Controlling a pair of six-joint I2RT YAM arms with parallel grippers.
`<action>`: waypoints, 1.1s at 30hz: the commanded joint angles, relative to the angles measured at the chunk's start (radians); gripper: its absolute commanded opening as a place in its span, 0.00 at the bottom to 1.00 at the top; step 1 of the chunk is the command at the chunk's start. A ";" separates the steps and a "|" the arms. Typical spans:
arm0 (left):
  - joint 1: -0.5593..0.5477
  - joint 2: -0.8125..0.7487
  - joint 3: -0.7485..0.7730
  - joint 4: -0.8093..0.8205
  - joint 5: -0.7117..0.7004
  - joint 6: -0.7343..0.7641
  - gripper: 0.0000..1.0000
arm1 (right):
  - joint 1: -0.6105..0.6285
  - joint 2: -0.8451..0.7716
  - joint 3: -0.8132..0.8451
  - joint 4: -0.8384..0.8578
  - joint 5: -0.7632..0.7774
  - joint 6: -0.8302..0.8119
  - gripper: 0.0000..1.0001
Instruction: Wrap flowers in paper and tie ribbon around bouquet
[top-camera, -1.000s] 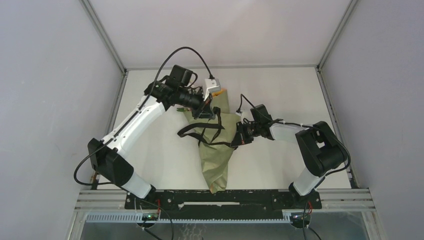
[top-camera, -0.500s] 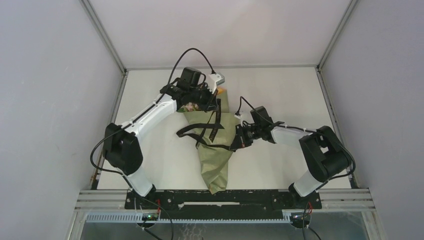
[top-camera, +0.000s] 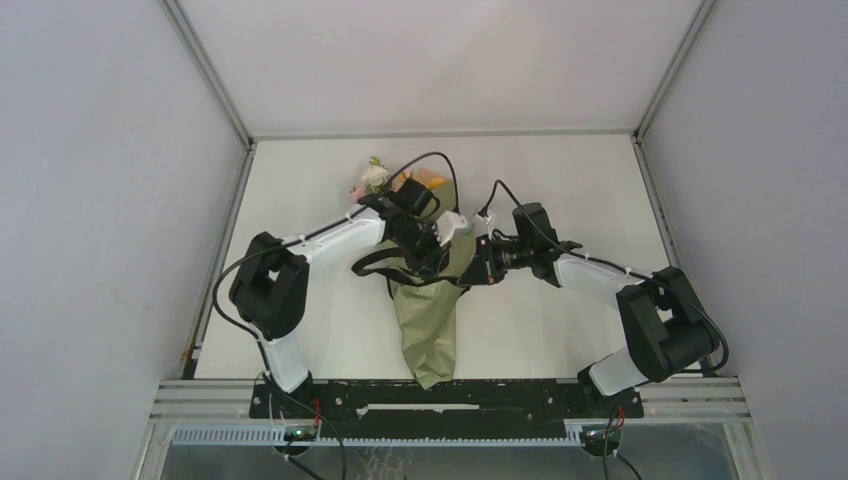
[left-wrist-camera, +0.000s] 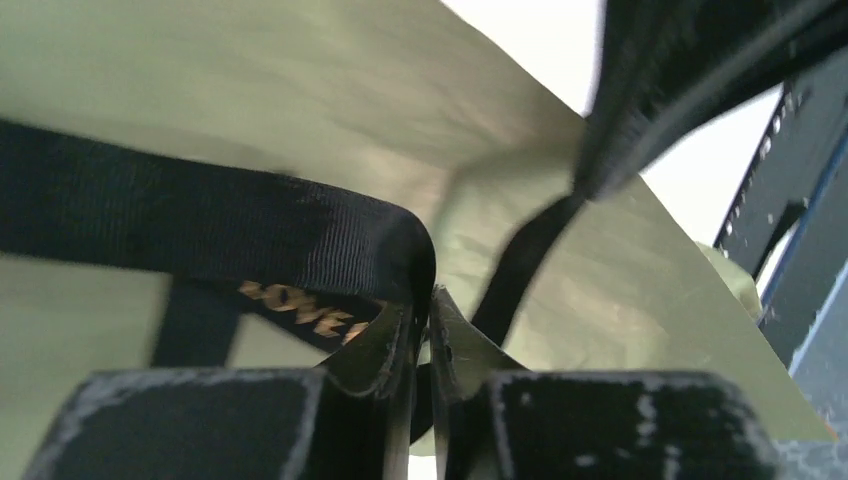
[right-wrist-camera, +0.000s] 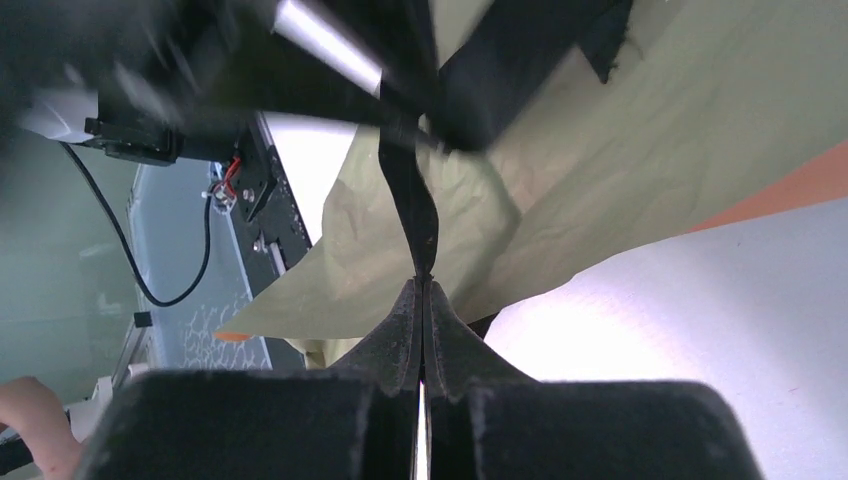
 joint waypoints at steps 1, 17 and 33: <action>-0.038 0.000 -0.036 -0.082 0.011 0.132 0.16 | -0.007 -0.025 0.007 0.093 -0.042 0.021 0.00; -0.016 -0.076 -0.088 -0.016 -0.068 0.210 0.77 | -0.030 -0.010 0.056 0.082 0.021 0.025 0.00; 0.044 -0.026 -0.006 -0.018 0.001 0.139 0.67 | -0.045 0.117 0.165 0.041 0.200 0.072 0.00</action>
